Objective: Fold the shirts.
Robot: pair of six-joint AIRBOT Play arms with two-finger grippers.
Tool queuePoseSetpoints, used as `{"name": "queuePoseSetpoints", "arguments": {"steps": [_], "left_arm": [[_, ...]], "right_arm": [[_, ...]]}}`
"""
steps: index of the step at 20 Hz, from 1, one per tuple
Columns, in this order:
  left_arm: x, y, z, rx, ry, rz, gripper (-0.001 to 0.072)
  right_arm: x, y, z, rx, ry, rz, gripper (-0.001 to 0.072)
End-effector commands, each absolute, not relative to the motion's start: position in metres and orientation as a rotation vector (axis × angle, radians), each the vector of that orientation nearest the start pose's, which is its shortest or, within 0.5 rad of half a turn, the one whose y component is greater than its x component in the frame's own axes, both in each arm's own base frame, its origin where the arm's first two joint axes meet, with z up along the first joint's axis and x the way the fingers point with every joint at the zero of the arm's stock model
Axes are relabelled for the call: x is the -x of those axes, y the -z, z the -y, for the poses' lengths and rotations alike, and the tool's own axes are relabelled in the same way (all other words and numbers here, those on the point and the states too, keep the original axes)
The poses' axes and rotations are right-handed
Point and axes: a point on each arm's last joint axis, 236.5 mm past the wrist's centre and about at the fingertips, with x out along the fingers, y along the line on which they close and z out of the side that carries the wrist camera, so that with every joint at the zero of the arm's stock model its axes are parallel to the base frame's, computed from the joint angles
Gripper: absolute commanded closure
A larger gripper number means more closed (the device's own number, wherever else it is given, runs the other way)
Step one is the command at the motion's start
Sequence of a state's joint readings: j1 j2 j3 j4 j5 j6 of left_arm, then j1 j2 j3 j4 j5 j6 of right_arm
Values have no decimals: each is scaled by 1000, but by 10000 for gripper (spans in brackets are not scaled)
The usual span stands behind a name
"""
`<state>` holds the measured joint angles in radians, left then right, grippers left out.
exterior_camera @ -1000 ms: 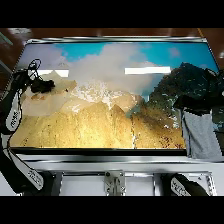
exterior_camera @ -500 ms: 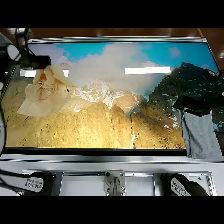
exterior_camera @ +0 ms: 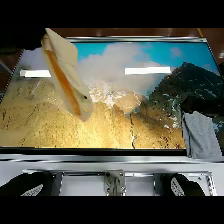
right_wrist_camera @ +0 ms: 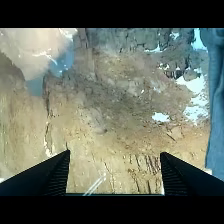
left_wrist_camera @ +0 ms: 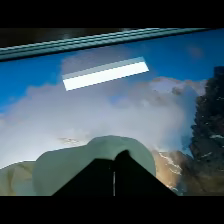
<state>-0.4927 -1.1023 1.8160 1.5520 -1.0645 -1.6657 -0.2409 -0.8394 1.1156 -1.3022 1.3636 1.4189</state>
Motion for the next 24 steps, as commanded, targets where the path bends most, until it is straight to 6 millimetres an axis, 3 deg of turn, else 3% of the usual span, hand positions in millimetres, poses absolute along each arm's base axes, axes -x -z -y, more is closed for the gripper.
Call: {"name": "queuePoseSetpoints", "arguments": {"steps": [1,6,9,10,11,12,14,16,18,19,22,24], "left_arm": [[-328,-360,262,2,642,-431,673],[-327,-225,370,-14,753,-697,672],[-314,-149,441,58,852,-854,668],[-311,-127,452,70,857,-911,562],[-311,-107,453,73,845,-968,331],[-314,-91,442,56,816,-1029,225],[-324,-73,395,-11,746,-1149,224],[-342,-66,332,-44,659,-1251,222],[-362,-62,272,-1,547,-1335,100],[-366,-59,246,42,503,-1382,84],[-356,-39,208,201,468,-1481,83],[-339,-9,190,260,413,-1555,81]], "right_arm": [[-284,-164,13,-121,-49,-934,30],[-270,-165,8,-121,-61,-957,30],[-270,-165,9,-118,-57,-956,30],[-270,-165,11,-113,-49,-959,30],[-269,-164,14,-107,-36,-961,30],[-269,-163,19,-98,-18,-966,30],[-269,-155,28,-79,11,-997,30],[-276,-140,31,-88,10,-1051,30],[-289,-115,26,-127,-31,-1136,30],[-296,-100,19,-157,-69,-1185,30],[-309,-49,-9,-266,-227,-1363,30],[-314,-19,-22,-340,-294,-1457,30]]}}
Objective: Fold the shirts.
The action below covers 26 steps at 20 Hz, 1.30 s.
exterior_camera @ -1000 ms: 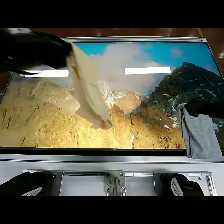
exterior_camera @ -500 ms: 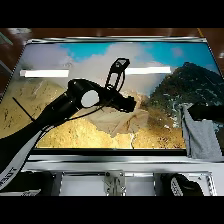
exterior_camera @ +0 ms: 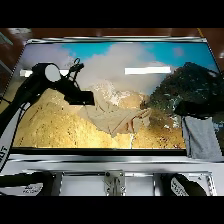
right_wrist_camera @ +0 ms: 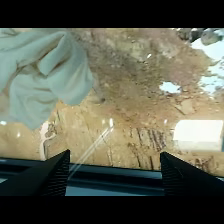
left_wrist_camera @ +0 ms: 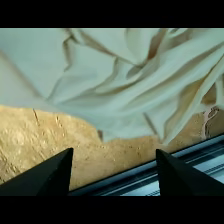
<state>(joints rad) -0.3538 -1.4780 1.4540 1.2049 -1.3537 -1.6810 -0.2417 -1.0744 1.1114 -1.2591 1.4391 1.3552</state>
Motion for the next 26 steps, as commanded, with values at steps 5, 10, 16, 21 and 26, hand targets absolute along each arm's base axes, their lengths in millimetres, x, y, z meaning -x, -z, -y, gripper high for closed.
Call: {"name": "queuePoseSetpoints", "arguments": {"steps": [5,10,16,21,26], "left_arm": [[-336,49,202,464,341,-1543,83],[-367,78,230,645,297,-1474,86],[-377,103,244,674,272,-1455,112],[-385,103,243,683,264,-1424,604],[-399,83,248,594,365,-1347,674]], "right_arm": [[-326,37,-28,-436,-320,-1577,30],[-341,62,-33,-477,-337,-1564,30],[-350,83,-52,-485,-391,-1570,30],[-370,102,-88,-454,-414,-1521,30],[-378,110,-122,-406,-448,-1489,254]]}}
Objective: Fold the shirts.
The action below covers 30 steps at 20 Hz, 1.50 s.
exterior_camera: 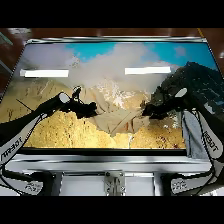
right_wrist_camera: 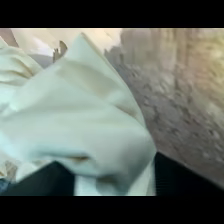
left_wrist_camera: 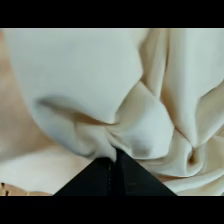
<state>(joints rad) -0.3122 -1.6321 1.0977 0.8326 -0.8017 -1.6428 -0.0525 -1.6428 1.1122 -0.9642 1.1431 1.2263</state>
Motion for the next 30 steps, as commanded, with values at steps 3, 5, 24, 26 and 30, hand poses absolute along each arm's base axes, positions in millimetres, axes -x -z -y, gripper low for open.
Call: {"name": "queuePoseSetpoints", "arguments": {"steps": [3,5,24,26,30], "left_arm": [[-435,13,240,440,428,-1154,675],[-458,-68,228,322,460,-974,675],[-224,-434,169,137,687,-422,673],[-234,-380,173,176,662,-620,673],[-247,-243,183,208,613,-1025,672]], "right_arm": [[-379,88,-123,-350,-498,-1460,649],[-387,43,-114,-227,-556,-1372,649],[-212,-485,-60,288,-258,17,649],[-228,-441,-56,308,-273,-172,649],[-261,-316,-47,252,-328,-716,649]]}}
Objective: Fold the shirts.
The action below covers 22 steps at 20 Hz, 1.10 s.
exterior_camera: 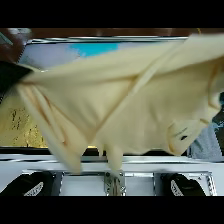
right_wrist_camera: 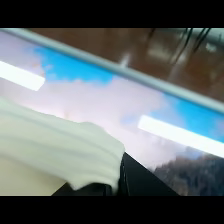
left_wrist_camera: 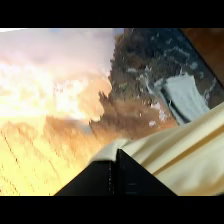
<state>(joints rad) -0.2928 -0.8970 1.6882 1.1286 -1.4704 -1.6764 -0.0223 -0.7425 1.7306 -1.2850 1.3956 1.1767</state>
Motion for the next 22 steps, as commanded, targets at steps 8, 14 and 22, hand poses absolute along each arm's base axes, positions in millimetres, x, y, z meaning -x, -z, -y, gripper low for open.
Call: {"name": "queuePoseSetpoints", "arguments": {"steps": [8,14,22], "left_arm": [[-266,-59,201,396,492,-1316,672],[-392,-68,177,542,326,-943,671],[-420,3,185,588,259,-1019,213]], "right_arm": [[-415,-127,-41,55,-278,-1027,649],[-540,-121,-54,-178,-223,-669,649],[-532,-44,-112,-384,-329,-897,153]]}}
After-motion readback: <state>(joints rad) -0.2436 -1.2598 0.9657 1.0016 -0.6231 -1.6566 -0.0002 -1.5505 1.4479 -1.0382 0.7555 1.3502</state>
